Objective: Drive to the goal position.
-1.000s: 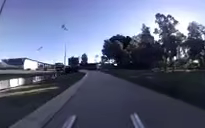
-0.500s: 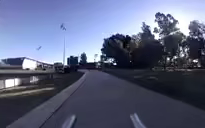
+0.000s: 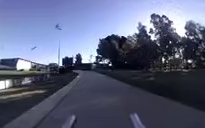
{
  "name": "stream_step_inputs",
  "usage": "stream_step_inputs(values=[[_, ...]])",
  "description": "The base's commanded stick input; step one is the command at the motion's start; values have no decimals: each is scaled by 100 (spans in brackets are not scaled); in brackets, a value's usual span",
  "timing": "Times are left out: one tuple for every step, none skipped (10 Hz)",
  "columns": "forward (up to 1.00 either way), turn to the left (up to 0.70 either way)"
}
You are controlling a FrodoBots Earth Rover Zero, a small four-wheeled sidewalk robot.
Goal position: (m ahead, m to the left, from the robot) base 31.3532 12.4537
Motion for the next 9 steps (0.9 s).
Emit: stream_step_inputs(values=[[100,-27],[100,-27],[100,0],[100,0],[100,0],[100,0],[100,0],[100,10],[100,19]])
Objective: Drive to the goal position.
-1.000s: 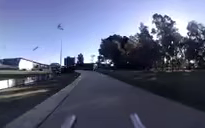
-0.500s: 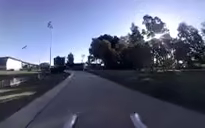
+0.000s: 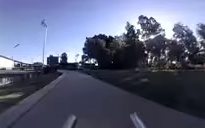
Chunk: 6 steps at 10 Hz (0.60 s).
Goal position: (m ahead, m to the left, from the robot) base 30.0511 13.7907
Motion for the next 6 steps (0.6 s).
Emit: stream_step_inputs(values=[[100,27],[100,27],[100,27],[100,27],[100,27],[100,0]])
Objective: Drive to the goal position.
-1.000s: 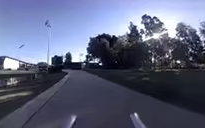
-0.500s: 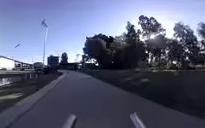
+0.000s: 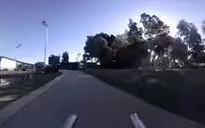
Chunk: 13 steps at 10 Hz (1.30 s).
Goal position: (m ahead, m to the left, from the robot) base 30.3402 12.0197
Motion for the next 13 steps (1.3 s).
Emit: stream_step_inputs(values=[[100,0],[100,0],[100,0],[100,0],[100,7],[100,18],[100,27],[100,27],[100,27],[100,18],[100,7],[100,0],[100,0]])
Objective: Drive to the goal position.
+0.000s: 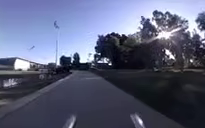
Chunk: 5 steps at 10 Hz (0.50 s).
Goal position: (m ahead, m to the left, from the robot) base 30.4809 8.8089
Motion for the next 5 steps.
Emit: stream_step_inputs(values=[[100,0],[100,0],[100,0],[100,0],[100,0]])
